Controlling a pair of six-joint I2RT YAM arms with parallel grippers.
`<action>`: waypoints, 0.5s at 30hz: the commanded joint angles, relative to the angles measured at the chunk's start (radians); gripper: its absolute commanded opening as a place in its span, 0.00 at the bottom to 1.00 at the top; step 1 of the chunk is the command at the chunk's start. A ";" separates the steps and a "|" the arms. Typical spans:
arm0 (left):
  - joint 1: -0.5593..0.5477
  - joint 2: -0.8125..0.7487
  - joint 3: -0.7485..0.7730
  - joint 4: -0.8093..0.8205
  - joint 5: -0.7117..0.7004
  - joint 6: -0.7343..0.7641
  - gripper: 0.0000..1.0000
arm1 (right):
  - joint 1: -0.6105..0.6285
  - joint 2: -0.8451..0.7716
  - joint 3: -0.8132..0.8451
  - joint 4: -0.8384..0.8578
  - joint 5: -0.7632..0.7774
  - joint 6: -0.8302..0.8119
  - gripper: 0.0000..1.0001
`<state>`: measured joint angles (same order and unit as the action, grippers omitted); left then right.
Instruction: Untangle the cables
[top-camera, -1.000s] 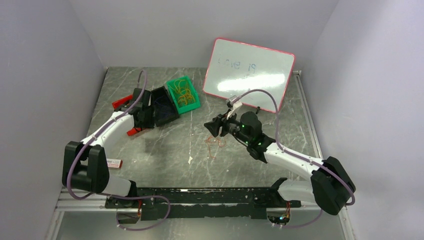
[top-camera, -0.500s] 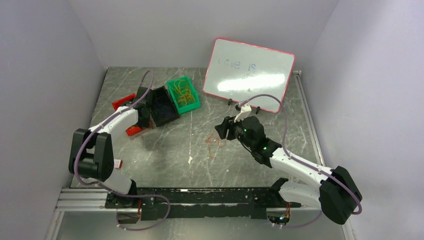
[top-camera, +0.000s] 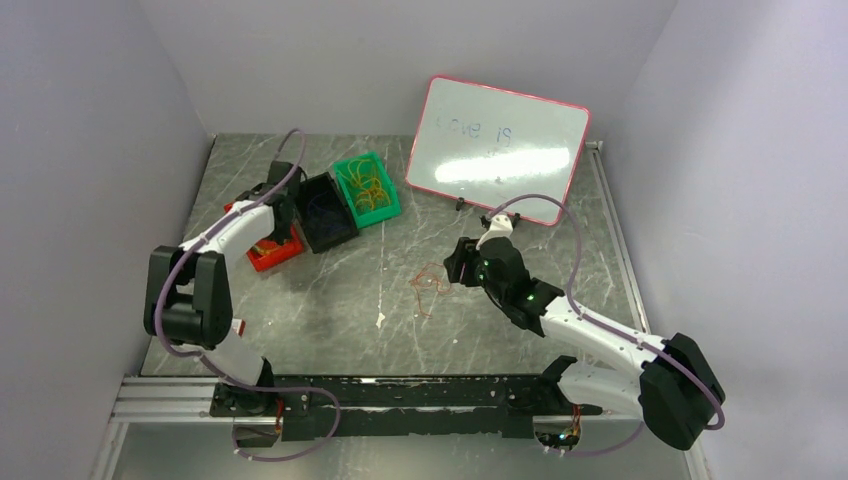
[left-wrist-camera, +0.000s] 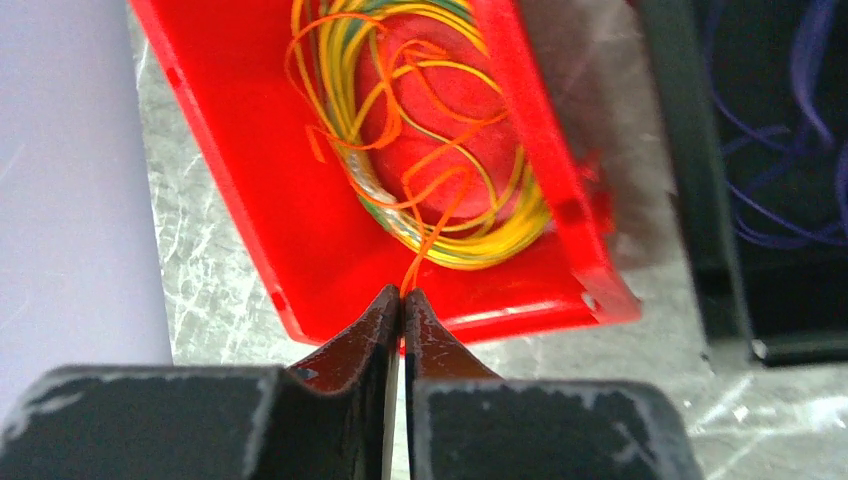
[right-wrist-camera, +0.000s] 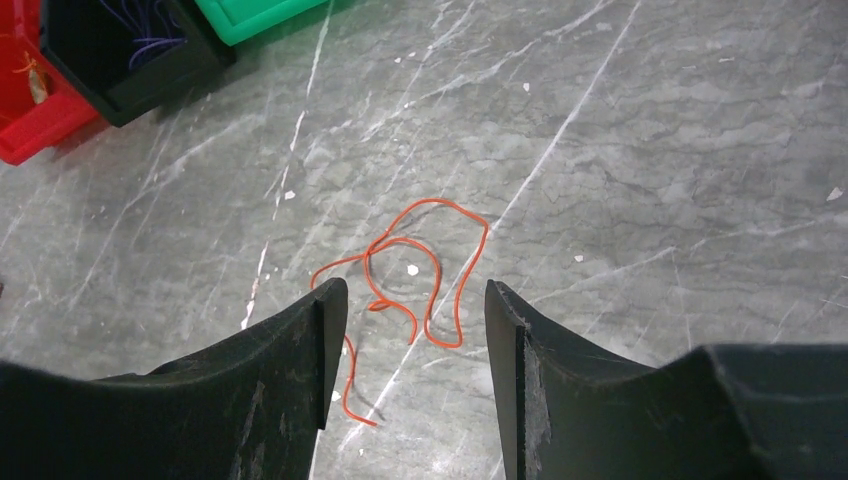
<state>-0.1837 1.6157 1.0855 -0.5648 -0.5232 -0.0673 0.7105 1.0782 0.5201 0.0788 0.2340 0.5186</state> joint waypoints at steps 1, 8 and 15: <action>0.092 0.025 0.064 0.051 0.007 0.021 0.08 | 0.002 0.009 0.015 -0.020 0.019 0.004 0.57; 0.186 0.090 0.106 0.152 0.228 0.011 0.07 | 0.003 -0.012 0.028 -0.042 0.013 -0.031 0.57; 0.216 0.176 0.173 0.155 0.300 0.007 0.07 | 0.002 -0.062 -0.005 -0.052 0.021 -0.001 0.57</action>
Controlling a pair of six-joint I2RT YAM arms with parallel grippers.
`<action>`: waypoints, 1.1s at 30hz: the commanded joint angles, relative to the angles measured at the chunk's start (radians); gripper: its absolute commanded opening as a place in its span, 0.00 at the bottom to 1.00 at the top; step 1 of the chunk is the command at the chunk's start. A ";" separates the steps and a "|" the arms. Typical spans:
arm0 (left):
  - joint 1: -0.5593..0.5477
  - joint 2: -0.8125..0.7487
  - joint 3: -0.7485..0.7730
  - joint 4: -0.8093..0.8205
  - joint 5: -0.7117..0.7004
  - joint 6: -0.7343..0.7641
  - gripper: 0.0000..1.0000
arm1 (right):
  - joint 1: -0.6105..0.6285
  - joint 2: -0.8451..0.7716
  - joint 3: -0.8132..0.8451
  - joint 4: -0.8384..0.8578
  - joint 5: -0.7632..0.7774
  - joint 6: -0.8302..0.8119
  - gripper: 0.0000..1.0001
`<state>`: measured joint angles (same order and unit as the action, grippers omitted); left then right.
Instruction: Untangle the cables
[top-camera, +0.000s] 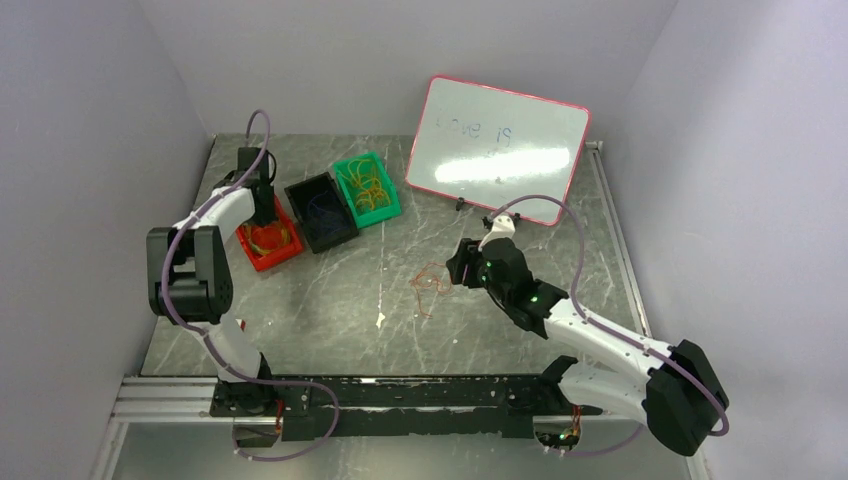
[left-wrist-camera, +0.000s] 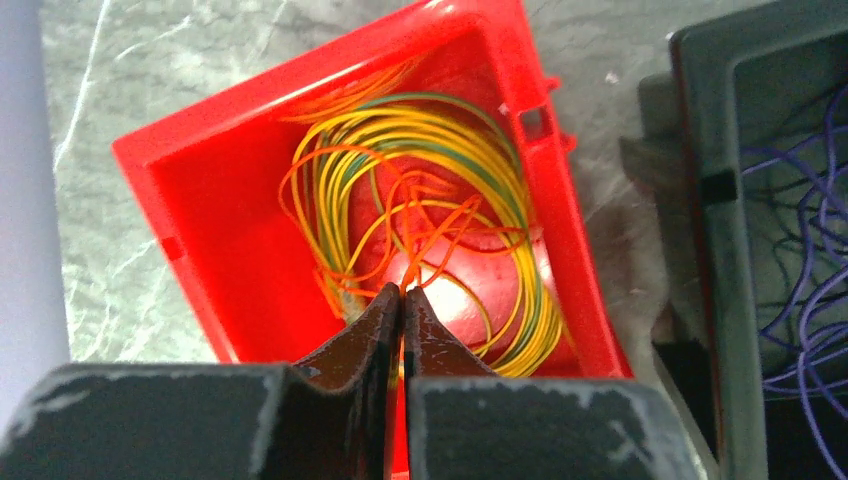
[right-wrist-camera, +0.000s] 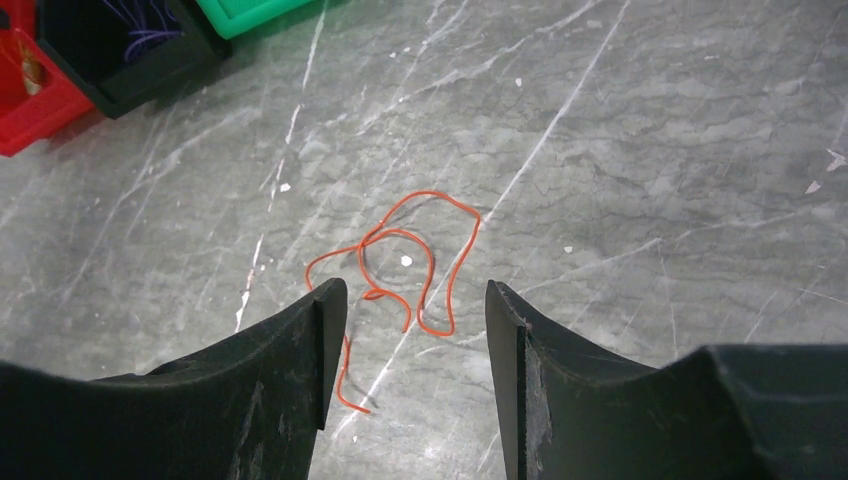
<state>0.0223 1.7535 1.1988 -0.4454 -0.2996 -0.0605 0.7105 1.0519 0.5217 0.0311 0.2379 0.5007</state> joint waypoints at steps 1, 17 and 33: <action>0.011 0.054 0.071 0.032 0.081 -0.001 0.07 | 0.001 -0.038 -0.011 -0.001 0.014 0.021 0.57; 0.041 0.065 0.094 -0.020 0.167 -0.049 0.26 | 0.002 -0.070 -0.021 -0.012 0.024 0.015 0.57; 0.041 -0.140 0.115 -0.070 0.177 -0.055 0.57 | 0.004 -0.047 -0.014 0.004 0.003 0.017 0.57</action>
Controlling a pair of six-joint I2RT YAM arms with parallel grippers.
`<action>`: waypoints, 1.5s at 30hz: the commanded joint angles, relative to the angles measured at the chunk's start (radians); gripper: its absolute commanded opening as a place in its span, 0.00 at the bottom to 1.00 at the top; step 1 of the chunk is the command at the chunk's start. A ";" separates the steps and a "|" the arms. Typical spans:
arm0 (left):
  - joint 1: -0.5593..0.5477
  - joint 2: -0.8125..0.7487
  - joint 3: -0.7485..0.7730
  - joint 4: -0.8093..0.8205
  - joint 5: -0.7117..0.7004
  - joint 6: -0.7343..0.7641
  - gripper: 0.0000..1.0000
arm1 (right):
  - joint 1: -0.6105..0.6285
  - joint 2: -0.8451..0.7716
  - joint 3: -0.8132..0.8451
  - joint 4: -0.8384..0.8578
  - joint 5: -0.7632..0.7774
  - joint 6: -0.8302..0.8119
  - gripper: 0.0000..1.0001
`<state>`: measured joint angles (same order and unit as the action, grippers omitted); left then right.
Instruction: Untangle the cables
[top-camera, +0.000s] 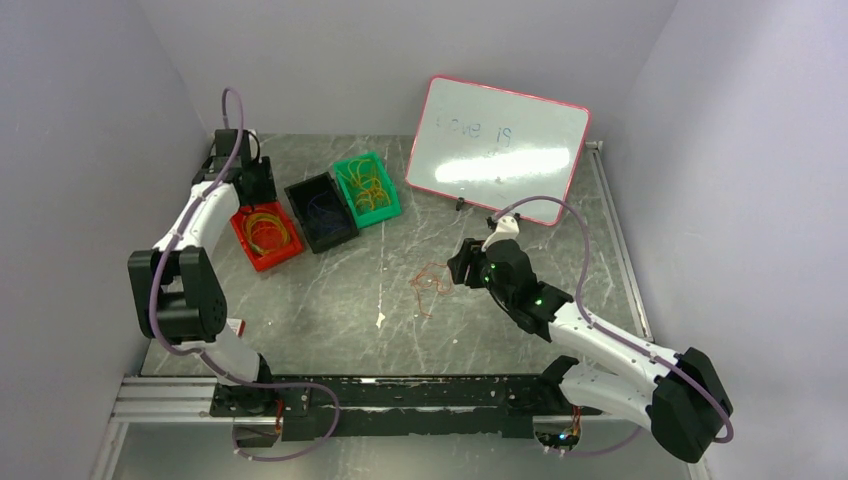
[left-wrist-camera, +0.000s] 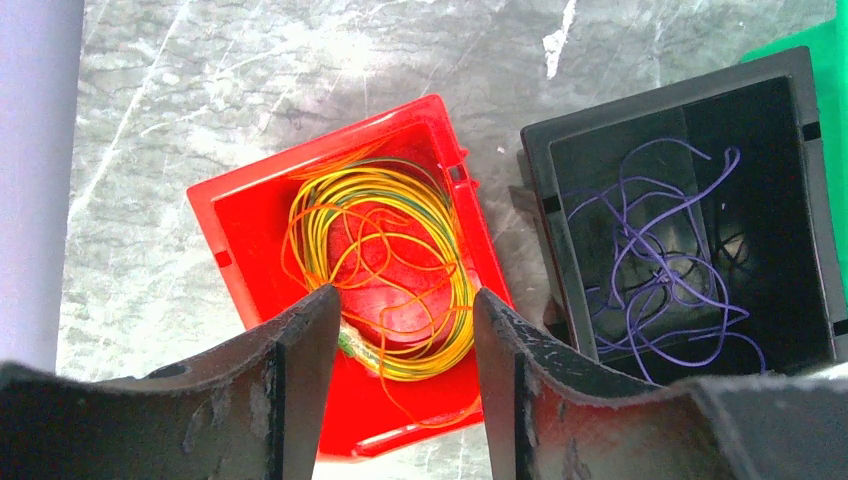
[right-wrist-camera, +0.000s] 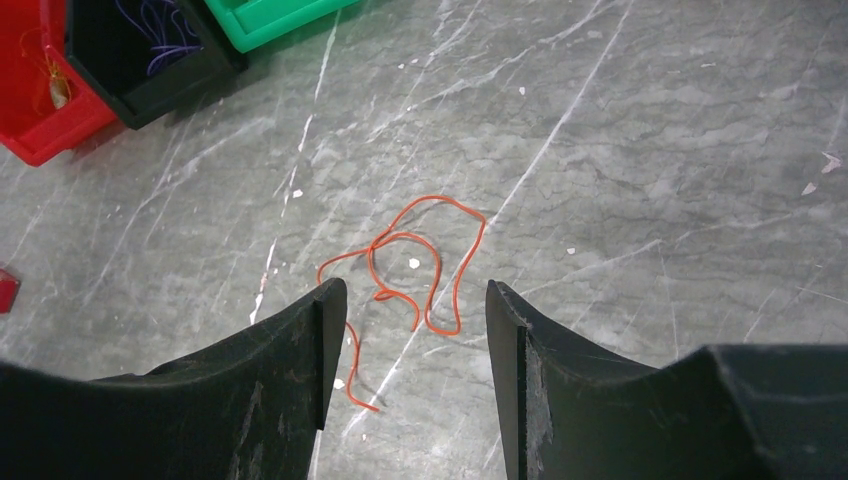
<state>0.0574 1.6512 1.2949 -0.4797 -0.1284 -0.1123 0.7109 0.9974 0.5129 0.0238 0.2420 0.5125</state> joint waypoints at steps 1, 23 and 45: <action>0.005 -0.051 0.016 -0.035 0.007 -0.005 0.57 | 0.002 0.008 -0.005 0.011 -0.001 0.006 0.57; 0.005 -0.522 -0.391 0.094 0.294 -0.088 0.59 | 0.052 0.250 0.137 -0.073 0.012 0.017 0.57; 0.004 -0.511 -0.420 0.127 0.348 -0.092 0.58 | 0.009 0.336 0.134 -0.087 0.047 -0.014 0.62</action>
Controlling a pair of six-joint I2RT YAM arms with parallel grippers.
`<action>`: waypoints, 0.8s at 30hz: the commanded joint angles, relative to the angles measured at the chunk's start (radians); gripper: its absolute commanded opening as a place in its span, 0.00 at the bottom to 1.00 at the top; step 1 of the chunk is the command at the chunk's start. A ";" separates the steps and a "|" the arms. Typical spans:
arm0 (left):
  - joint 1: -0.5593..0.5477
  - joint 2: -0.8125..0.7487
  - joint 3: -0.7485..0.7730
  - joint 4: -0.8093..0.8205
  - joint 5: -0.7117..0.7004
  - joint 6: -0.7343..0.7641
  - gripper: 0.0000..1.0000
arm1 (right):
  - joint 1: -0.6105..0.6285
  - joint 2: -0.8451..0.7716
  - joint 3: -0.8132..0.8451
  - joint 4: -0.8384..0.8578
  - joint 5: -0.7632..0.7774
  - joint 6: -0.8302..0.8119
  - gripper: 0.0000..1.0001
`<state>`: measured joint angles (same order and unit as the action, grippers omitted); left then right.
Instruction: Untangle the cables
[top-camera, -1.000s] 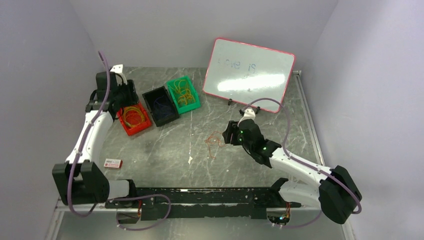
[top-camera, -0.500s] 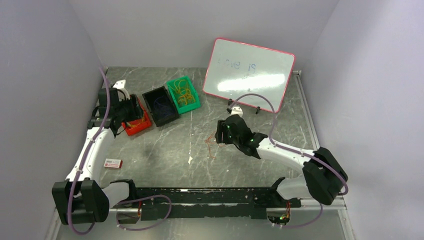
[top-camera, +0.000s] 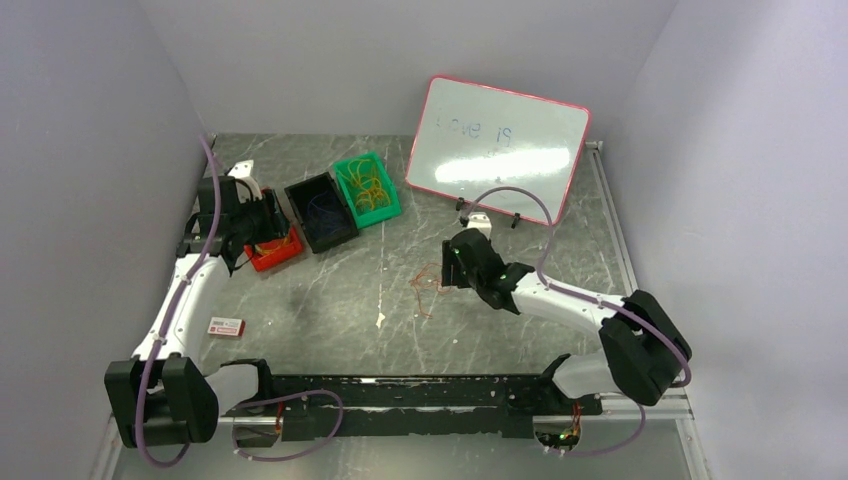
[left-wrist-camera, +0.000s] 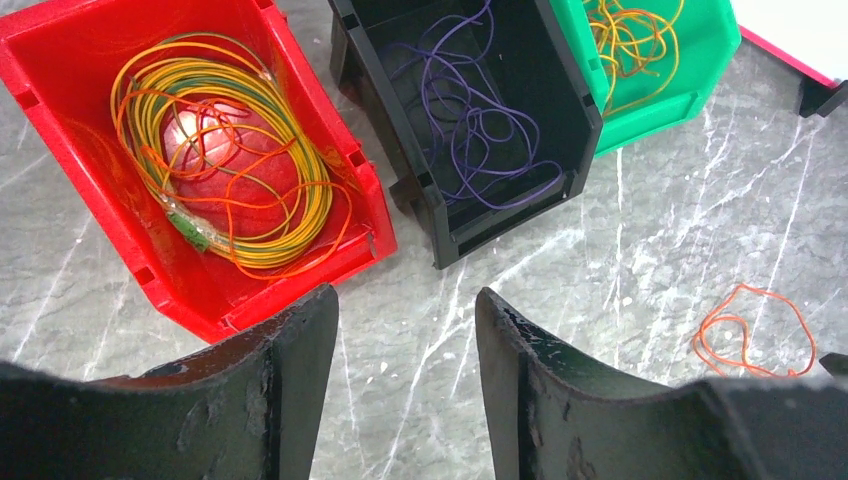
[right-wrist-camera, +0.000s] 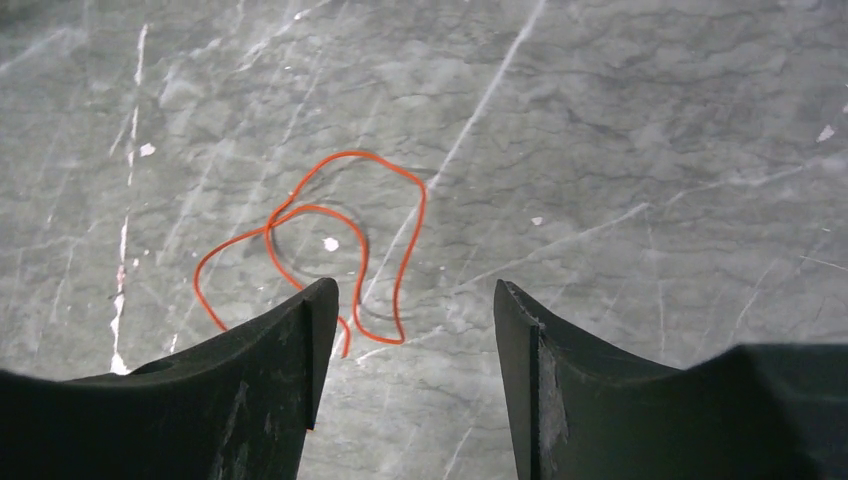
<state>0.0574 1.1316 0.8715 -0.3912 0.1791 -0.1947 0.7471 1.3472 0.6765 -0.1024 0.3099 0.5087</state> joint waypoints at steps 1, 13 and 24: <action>0.004 0.013 0.004 0.037 0.044 -0.011 0.57 | -0.030 -0.010 -0.035 0.062 -0.054 -0.013 0.59; 0.004 -0.008 -0.006 0.038 0.072 -0.015 0.57 | -0.035 0.117 0.017 0.088 -0.090 -0.029 0.41; 0.004 -0.061 -0.001 0.056 0.105 -0.021 0.56 | -0.038 0.002 -0.033 0.206 -0.153 -0.091 0.00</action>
<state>0.0574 1.1267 0.8696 -0.3843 0.2382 -0.2047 0.7143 1.4479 0.6632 0.0189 0.1722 0.4618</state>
